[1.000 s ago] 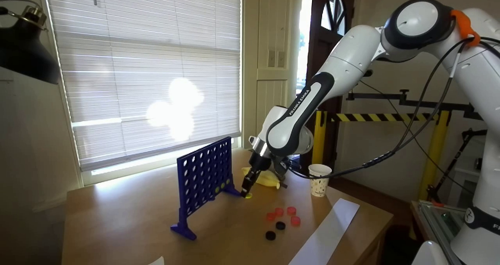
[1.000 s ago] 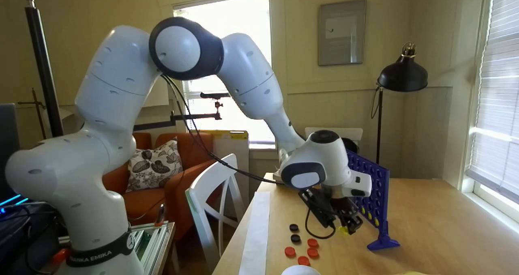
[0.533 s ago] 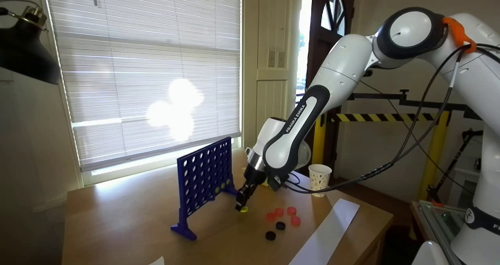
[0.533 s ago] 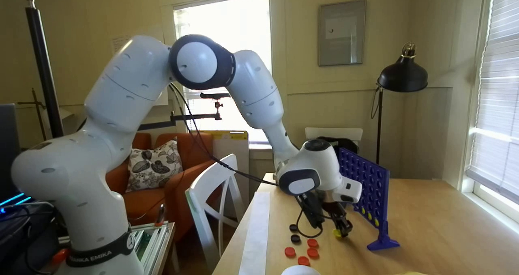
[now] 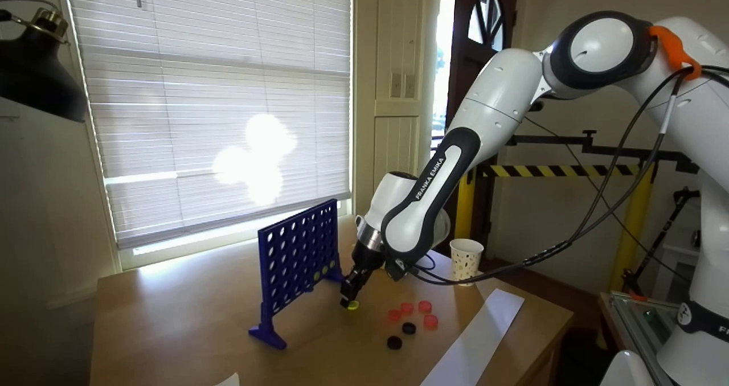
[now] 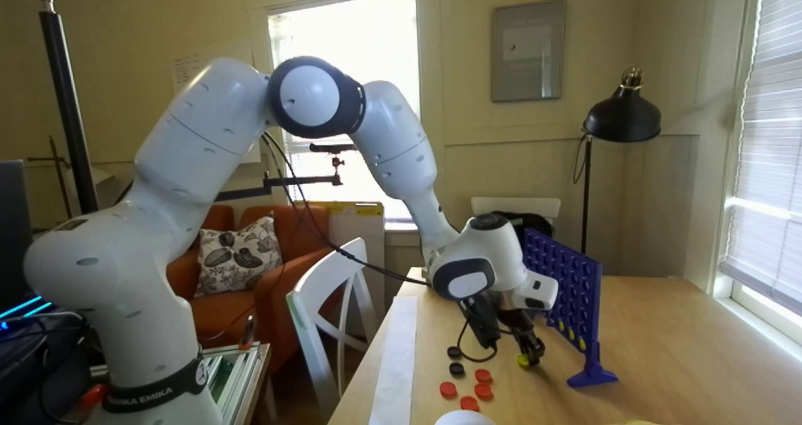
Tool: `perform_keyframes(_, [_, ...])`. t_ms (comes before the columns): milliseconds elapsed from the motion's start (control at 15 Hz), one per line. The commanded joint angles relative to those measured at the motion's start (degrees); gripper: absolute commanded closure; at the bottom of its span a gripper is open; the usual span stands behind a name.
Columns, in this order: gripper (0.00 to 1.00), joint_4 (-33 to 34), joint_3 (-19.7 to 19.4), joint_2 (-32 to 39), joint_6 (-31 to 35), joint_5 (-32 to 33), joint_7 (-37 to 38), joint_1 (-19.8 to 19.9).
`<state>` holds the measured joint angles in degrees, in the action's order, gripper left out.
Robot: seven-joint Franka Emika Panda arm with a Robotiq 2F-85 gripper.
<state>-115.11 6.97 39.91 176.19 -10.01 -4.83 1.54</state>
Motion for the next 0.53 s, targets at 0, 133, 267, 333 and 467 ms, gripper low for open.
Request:
perform_keyframes(0, [0.44, 0.67, -0.24, 0.49, 0.65, 2.02, 1.98, -0.62])
perform_keyframes(133, [0.36, 0.67, -0.08, 0.35, 0.36, 2.19, 1.86, -0.55])
perform_keyframes(267, [0.23, 0.88, -0.02, 0.44, 0.44, 2.33, 1.86, -0.53])
perform_keyframes(333, [0.16, 1.03, -0.05, 0.51, 0.41, 2.48, 1.78, -0.53])
perform_keyframes(467, [0.02, 1.37, -0.27, 0.68, 0.23, 2.73, 1.81, -0.64])
